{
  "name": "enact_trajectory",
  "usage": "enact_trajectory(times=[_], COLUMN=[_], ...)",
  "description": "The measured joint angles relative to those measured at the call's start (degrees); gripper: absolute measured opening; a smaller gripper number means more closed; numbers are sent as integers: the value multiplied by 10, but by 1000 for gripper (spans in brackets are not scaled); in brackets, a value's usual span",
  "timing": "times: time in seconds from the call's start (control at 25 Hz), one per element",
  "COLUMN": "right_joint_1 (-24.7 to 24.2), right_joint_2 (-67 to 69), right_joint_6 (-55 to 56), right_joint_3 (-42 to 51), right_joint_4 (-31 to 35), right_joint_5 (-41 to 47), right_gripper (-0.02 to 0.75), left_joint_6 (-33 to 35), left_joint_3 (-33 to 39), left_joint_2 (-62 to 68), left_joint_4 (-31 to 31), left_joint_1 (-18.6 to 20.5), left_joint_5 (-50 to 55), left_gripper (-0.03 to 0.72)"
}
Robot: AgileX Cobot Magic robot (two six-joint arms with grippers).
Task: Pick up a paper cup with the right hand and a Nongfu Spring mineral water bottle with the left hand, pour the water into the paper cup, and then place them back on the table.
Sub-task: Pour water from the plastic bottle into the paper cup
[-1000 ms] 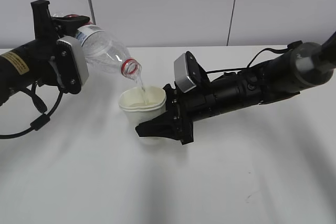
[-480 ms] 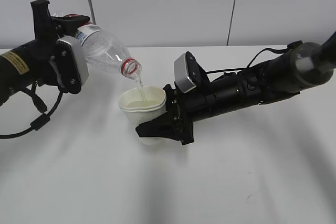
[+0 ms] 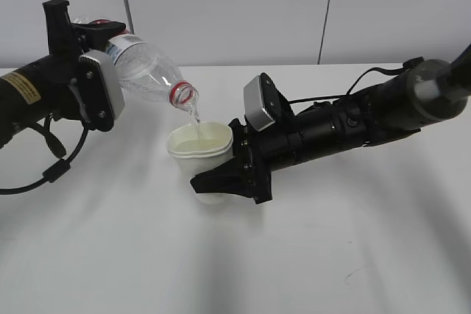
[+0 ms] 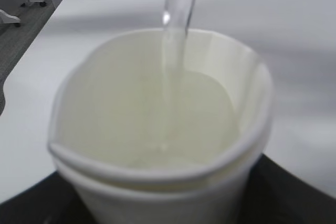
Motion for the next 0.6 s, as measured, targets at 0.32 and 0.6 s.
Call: enact_trajectory(times=[0.32, 0.6], right_joint_1=[0, 0], right_joint_2=[0, 0], right_joint_6=[0, 0], right_joint_3=[0, 0], right_joint_4=[-1, -2], right_joint_5=[0, 0], right_gripper=[461, 461], left_joint_6=[1, 2], left_joint_3=[0, 0], left_joint_2=[0, 0], left_joint_4=[0, 0], left_joint_1=[0, 0], left_joint_5=[-3, -3], left_gripper=[402, 401])
